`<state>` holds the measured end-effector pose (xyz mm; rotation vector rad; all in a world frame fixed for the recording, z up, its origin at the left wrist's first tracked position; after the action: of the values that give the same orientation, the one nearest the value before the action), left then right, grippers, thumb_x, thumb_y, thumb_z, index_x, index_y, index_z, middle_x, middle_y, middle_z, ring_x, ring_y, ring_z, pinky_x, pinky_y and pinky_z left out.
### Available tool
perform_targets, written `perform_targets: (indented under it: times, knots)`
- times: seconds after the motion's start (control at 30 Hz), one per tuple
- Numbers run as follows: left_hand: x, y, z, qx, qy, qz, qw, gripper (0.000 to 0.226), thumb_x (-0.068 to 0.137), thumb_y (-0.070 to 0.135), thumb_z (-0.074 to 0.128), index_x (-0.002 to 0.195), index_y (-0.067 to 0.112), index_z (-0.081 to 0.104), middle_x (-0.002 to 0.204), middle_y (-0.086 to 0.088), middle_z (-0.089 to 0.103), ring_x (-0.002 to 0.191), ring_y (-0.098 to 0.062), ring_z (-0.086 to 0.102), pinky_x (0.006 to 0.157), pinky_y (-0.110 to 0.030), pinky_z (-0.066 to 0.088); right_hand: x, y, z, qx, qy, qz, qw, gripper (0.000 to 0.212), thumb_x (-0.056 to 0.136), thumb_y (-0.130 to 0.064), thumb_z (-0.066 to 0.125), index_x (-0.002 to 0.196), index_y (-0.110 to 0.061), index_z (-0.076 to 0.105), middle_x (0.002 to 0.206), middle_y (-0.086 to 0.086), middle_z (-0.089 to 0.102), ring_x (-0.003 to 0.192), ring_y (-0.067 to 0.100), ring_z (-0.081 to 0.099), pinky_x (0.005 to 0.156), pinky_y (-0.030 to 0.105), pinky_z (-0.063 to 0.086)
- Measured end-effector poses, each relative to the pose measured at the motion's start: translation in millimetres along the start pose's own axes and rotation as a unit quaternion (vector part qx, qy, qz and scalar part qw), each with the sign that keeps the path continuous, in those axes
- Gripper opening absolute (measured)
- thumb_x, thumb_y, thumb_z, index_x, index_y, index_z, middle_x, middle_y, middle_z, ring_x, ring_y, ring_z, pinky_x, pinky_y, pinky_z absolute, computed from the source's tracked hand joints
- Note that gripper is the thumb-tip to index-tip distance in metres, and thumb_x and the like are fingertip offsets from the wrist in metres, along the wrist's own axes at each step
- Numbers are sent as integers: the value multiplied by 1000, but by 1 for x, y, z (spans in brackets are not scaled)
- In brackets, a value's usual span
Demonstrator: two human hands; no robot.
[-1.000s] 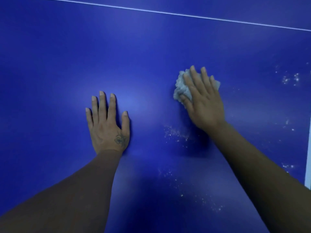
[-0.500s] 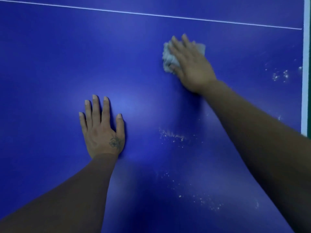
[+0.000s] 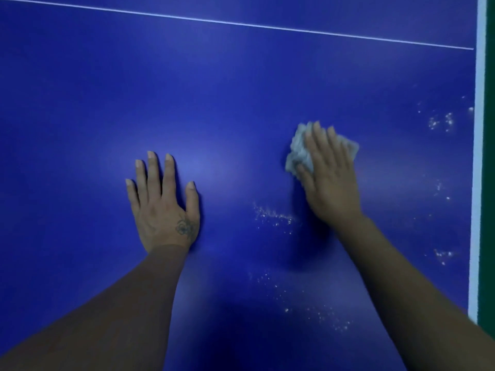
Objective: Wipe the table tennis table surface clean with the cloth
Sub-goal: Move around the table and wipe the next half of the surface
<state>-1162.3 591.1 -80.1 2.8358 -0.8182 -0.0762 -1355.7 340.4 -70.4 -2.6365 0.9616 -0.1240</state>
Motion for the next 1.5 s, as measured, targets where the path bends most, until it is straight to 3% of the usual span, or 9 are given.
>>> perform_targets:
  times: [0.13,0.33,0.53,0.77,0.93,1.1,1.27,1.5]
  knots:
    - [0,0,1,-1,6,4,1000,65,110,47,38,168,22,27,178,-4,14,165,-25,6,132,-54,9,-25,-4,4,-20,-7,-58,998,59,116,-36,39,168,-12,27,177,3,22,165,26,13,133,53,15]
    - [0,-2,2,-5,2,3,1000,65,110,48,38,168,22,27,178,-3,12,165,-24,4,133,-54,7,12,15,3,-4,48,111,993,60,117,-43,35,170,-17,23,178,-2,20,165,21,11,133,51,13]
    - [0,-1,0,-4,-6,0,1000,65,110,49,36,168,22,26,178,-4,12,165,-25,3,133,-52,5,-88,-44,23,-5,22,75,997,62,115,-39,41,170,-14,24,178,0,18,166,24,9,134,51,12]
    - [0,1,0,-4,-8,0,1000,65,111,51,34,169,23,24,178,-3,11,165,-25,3,133,-51,2,29,-49,26,-16,56,77,995,62,115,-46,29,169,-16,25,176,7,23,163,33,18,132,49,15]
    - [-2,-2,1,-15,10,12,1000,65,111,51,35,168,21,26,178,-5,14,165,-27,6,133,-52,3,-38,-108,50,-27,19,-83,996,59,115,-38,37,170,-17,25,177,6,20,164,32,16,131,52,17]
    - [-5,-1,-1,4,-18,18,1000,67,112,53,26,170,21,17,179,-4,7,165,-25,0,133,-51,3,-76,-115,52,-33,-2,-162,986,60,116,-47,35,167,-15,34,175,6,27,163,31,20,131,52,19]
    - [-57,-15,-3,25,-31,51,998,64,113,47,29,170,22,16,179,-5,7,165,-27,2,133,-52,7,-15,-107,45,-32,18,-149,988,65,112,-55,38,165,-17,38,174,7,30,162,32,24,132,50,19]
    - [-125,-24,-10,9,-1,34,999,63,109,44,43,167,21,33,176,-7,20,164,-29,13,130,-57,16,-73,-126,52,-18,-37,-222,974,62,113,-47,42,168,-20,30,177,5,21,164,29,16,132,48,15]
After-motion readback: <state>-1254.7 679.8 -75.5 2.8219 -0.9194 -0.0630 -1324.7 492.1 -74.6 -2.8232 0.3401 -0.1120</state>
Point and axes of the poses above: each hand's wrist, its own x-axis towards the middle knuckle, its own z-axis out of the palm, y = z × x, the point moved 3 cm from there along x, towards the middle knuckle
